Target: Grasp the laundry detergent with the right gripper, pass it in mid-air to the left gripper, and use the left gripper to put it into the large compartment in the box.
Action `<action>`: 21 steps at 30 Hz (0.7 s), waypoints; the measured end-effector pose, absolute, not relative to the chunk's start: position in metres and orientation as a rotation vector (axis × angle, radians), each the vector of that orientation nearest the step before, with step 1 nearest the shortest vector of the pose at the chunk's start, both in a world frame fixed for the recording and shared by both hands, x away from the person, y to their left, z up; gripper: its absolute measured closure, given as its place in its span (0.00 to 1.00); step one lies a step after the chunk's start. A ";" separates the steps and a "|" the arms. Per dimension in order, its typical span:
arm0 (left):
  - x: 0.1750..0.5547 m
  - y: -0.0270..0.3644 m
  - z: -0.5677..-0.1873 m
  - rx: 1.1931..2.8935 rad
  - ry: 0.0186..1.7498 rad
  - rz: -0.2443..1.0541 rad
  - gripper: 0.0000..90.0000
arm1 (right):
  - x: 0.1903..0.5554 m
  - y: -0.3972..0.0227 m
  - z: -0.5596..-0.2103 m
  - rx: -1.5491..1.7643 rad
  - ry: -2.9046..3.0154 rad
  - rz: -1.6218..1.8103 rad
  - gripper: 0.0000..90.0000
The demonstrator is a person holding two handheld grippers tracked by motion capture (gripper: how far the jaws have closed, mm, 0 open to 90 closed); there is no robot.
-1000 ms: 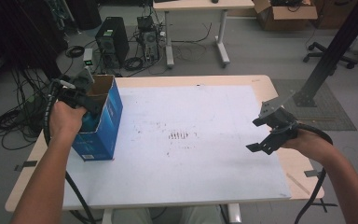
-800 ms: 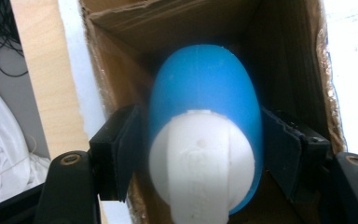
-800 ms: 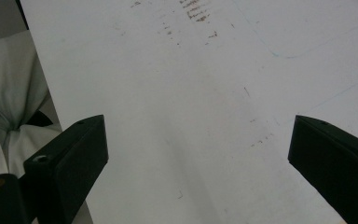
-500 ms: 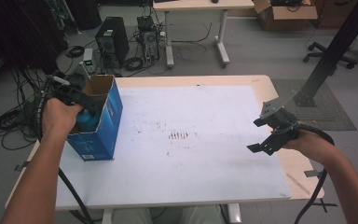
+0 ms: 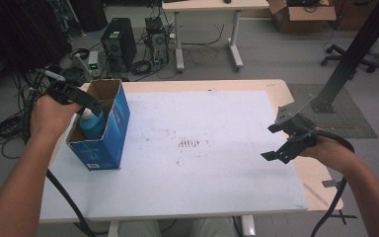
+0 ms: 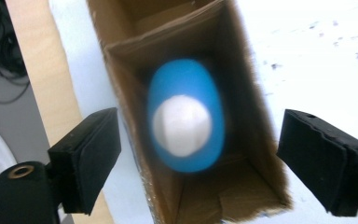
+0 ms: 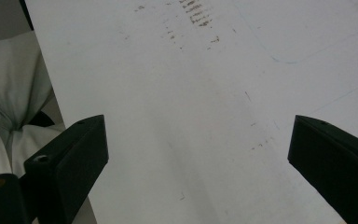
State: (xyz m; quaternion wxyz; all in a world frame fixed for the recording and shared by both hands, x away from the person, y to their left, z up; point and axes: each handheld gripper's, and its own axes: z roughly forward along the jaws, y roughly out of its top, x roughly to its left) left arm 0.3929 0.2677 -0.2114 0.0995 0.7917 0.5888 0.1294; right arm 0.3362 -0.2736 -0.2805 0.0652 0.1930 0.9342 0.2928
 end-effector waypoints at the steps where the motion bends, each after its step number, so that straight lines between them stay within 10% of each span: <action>1: 0.392 0.265 -0.208 2.349 1.723 0.391 0.14 | 0.336 -0.274 -0.280 0.584 2.818 0.883 0.05; 21: 0.372 0.184 -0.160 2.504 1.255 0.401 0.09 | 0.331 -0.274 -0.273 0.603 2.806 0.875 0.05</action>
